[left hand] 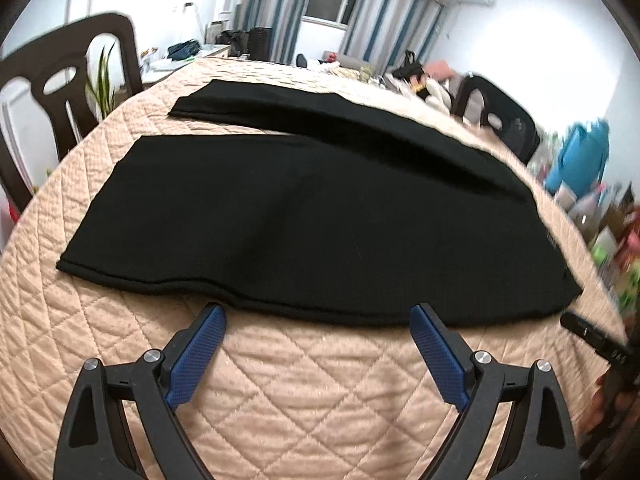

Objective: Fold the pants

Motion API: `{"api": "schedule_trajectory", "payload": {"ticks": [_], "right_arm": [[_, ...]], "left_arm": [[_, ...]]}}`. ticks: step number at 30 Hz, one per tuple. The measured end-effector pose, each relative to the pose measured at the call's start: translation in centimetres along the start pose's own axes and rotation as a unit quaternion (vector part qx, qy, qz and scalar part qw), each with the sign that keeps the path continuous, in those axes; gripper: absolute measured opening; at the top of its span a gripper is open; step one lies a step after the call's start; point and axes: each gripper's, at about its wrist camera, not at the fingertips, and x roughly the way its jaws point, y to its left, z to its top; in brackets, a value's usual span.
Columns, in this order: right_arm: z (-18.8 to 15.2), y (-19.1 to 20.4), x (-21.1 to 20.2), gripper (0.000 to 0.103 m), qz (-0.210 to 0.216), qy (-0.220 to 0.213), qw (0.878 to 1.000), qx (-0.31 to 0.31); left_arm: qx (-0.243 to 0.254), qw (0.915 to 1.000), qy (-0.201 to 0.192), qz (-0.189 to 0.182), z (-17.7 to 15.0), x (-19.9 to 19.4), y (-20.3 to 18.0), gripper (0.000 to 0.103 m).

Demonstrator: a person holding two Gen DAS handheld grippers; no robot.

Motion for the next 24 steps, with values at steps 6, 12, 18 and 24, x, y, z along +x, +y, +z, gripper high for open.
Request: {"api": "schedule_trajectory", "payload": {"ticks": [6,12,18,24], "right_arm": [[1.0,-5.1,-0.8,0.058,0.024,-0.030,0.994,0.101],[2.6,-6.7,-0.2,0.058,0.034,-0.057,0.984,0.165],[2.1,-7.9,-0.3,0.053,0.055,-0.098,0.964,0.241],[1.4,-9.0,-0.1,0.024,0.027,-0.086,0.956,0.280]], "left_arm": [[-0.034,0.9993,-0.015,-0.009,1.0,0.6,0.8,0.094],[-0.066,0.9974,-0.029,-0.004,1.9,1.0,1.8,0.080],[-0.109,0.9934,-0.037,0.006,2.6,1.4,4.0,0.043],[-0.123,0.9914,-0.039,0.021,2.8,1.5,4.7,0.016]]}}
